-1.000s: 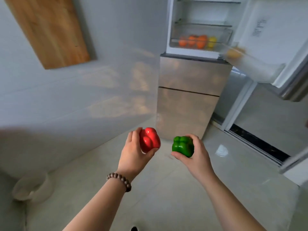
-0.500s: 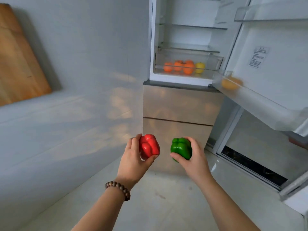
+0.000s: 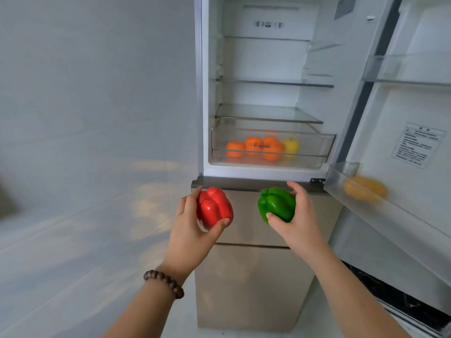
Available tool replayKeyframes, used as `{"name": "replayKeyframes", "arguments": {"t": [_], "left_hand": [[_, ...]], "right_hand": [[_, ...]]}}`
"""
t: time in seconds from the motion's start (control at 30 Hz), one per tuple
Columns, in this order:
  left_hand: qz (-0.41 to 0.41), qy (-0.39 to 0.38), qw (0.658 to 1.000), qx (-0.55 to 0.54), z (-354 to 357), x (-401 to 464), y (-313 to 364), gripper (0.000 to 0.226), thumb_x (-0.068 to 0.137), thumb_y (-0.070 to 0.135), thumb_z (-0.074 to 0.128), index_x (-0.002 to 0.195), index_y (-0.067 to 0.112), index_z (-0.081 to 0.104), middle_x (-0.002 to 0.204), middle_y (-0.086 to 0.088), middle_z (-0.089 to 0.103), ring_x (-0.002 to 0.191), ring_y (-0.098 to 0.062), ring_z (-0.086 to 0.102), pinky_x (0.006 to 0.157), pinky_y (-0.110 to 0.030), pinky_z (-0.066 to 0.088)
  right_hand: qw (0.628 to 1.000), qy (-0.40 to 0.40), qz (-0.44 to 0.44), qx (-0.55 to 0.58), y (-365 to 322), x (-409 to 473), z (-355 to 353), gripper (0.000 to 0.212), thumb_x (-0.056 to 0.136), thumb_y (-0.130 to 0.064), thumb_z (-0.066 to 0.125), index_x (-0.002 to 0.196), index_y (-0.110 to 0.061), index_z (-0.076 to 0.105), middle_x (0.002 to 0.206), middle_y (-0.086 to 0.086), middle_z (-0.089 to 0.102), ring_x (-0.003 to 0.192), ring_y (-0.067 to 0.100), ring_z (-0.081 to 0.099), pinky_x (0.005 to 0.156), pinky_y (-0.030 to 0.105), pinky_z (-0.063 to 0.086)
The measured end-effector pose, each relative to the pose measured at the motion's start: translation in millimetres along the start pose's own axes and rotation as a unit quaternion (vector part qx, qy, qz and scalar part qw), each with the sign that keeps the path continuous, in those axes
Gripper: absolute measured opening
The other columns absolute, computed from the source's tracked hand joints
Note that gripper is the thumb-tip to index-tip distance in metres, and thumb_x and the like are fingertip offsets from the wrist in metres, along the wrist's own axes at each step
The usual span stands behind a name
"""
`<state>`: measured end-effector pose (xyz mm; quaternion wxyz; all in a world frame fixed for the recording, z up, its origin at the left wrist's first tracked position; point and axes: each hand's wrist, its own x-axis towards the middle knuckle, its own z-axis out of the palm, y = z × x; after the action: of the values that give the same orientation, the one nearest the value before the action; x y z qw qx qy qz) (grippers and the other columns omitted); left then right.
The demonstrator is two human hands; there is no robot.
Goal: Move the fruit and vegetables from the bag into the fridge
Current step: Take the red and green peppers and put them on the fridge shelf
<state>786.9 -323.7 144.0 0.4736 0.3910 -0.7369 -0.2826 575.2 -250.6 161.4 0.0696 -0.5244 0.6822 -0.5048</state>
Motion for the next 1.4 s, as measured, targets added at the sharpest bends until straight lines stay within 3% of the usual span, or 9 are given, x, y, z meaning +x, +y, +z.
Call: {"name": "replayKeyframes", "arguments": {"t": [0.1,0.17,0.23,0.47,0.6,0.8,1.17,1.3,1.4], "left_hand": [[0.034,0.018,0.999,-0.004,20,52,0,0.086,0.072,0.033,0.078,0.143,0.031,0.030,0.126,0.008,0.035,0.108,0.000,0.045,0.091,-0.003,0.036],[0.066,0.025,0.997,-0.009,35,89,0,0.088,0.072,0.031,0.078,0.145,0.031,0.028,0.124,0.007,0.035,0.106,0.011,0.042,0.089,0.003,0.031],[0.105,0.027,0.994,-0.007,50,128,1,0.090,0.072,0.027,0.079,0.145,0.031,0.028,0.123,0.008,0.039,0.111,0.014,0.040,0.092,-0.001,0.033],[0.135,0.083,0.987,-0.025,98,267,10,0.074,0.064,0.035,0.084,0.124,0.031,0.040,0.117,0.011,0.052,0.105,-0.007,0.054,0.089,-0.034,0.050],[0.158,0.109,0.981,-0.004,108,319,0,0.070,0.066,0.032,0.083,0.124,0.027,0.042,0.119,0.007,0.050,0.107,-0.003,0.051,0.091,-0.027,0.047],[0.181,0.098,0.977,0.058,113,360,-19,0.070,0.068,0.029,0.082,0.128,0.026,0.046,0.120,0.001,0.043,0.107,0.016,0.038,0.089,0.003,0.028],[0.170,0.045,0.977,0.124,106,387,-36,0.074,0.067,0.037,0.080,0.132,0.033,0.045,0.115,0.009,0.042,0.106,-0.005,0.045,0.092,-0.002,0.030],[0.184,0.026,0.969,0.162,105,386,-41,0.078,0.062,0.040,0.081,0.130,0.032,0.043,0.115,0.013,0.045,0.109,-0.012,0.048,0.096,-0.024,0.041],[0.178,0.027,0.970,0.165,106,385,-43,0.076,0.059,0.040,0.083,0.123,0.031,0.044,0.113,0.017,0.046,0.108,-0.009,0.047,0.093,-0.024,0.041]], "right_hand": [[0.999,0.035,-0.014,0.007,8,58,-2,0.070,0.065,-0.030,0.079,0.121,-0.030,0.037,0.122,-0.005,0.046,0.111,0.015,0.048,0.092,0.027,0.038],[0.998,0.048,-0.044,0.007,13,100,-5,0.063,0.066,-0.033,0.078,0.116,-0.034,0.040,0.118,-0.007,0.049,0.106,0.012,0.050,0.089,0.026,0.039],[0.995,0.061,-0.080,0.014,19,143,-8,0.059,0.068,-0.034,0.076,0.117,-0.034,0.044,0.118,-0.005,0.051,0.106,0.012,0.050,0.091,0.027,0.041],[0.990,0.076,-0.109,0.042,29,288,-4,0.065,0.071,-0.024,0.074,0.126,-0.027,0.041,0.124,-0.002,0.046,0.106,0.011,0.047,0.086,0.021,0.035],[0.995,0.028,-0.090,0.024,33,356,7,0.062,0.068,-0.021,0.074,0.119,-0.027,0.040,0.121,0.002,0.041,0.097,0.013,0.046,0.076,0.019,0.034],[0.998,-0.023,-0.055,0.032,46,435,27,0.078,0.064,-0.034,0.082,0.130,-0.027,0.041,0.118,-0.002,0.049,0.102,0.015,0.051,0.088,0.024,0.040],[0.990,-0.126,-0.058,-0.035,54,539,78,0.084,0.062,-0.035,0.084,0.133,-0.019,0.041,0.128,0.000,0.048,0.117,0.018,0.048,0.092,0.027,0.039],[0.985,-0.150,-0.065,-0.052,50,565,106,0.073,0.059,-0.036,0.085,0.121,-0.018,0.051,0.112,-0.001,0.055,0.106,0.018,0.054,0.088,0.026,0.042],[0.985,-0.159,-0.054,-0.045,46,582,124,0.060,0.059,-0.034,0.086,0.110,-0.020,0.058,0.104,-0.002,0.060,0.103,0.019,0.058,0.089,0.029,0.046]]}}
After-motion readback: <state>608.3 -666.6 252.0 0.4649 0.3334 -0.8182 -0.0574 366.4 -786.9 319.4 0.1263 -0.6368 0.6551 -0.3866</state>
